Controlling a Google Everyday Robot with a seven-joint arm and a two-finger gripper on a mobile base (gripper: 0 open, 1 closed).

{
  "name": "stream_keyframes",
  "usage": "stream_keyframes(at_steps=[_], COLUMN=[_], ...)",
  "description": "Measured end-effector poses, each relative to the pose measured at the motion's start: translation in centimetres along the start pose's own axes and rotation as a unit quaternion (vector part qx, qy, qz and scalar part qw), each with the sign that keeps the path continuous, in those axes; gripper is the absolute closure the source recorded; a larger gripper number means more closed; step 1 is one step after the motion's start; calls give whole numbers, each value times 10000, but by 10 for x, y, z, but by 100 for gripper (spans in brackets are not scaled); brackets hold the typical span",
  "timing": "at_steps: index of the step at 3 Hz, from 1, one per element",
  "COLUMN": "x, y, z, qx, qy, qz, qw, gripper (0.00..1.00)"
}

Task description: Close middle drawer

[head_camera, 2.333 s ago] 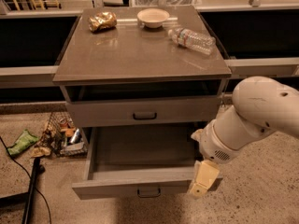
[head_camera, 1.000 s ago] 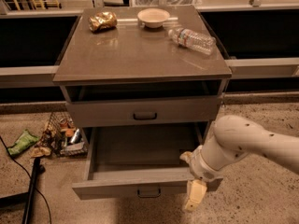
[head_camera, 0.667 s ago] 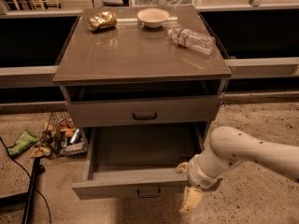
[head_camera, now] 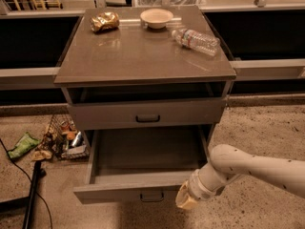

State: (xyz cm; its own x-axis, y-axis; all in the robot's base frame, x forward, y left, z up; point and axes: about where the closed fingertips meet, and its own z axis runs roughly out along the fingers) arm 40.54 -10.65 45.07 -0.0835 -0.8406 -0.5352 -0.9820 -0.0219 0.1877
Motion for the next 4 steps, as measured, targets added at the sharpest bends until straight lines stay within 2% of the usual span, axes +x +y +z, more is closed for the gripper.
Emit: stream_keyframes(at_steps=[1, 2, 3, 4], x=[17, 28, 28, 28], y=[-19, -39, -39, -39], z=[26, 35, 35, 35], qx=[25, 237, 236, 236], qy=[48, 87, 87, 87], qz=[186, 386, 386, 386], qw=[9998, 9989, 9989, 9989], gripper=[96, 100, 81, 58])
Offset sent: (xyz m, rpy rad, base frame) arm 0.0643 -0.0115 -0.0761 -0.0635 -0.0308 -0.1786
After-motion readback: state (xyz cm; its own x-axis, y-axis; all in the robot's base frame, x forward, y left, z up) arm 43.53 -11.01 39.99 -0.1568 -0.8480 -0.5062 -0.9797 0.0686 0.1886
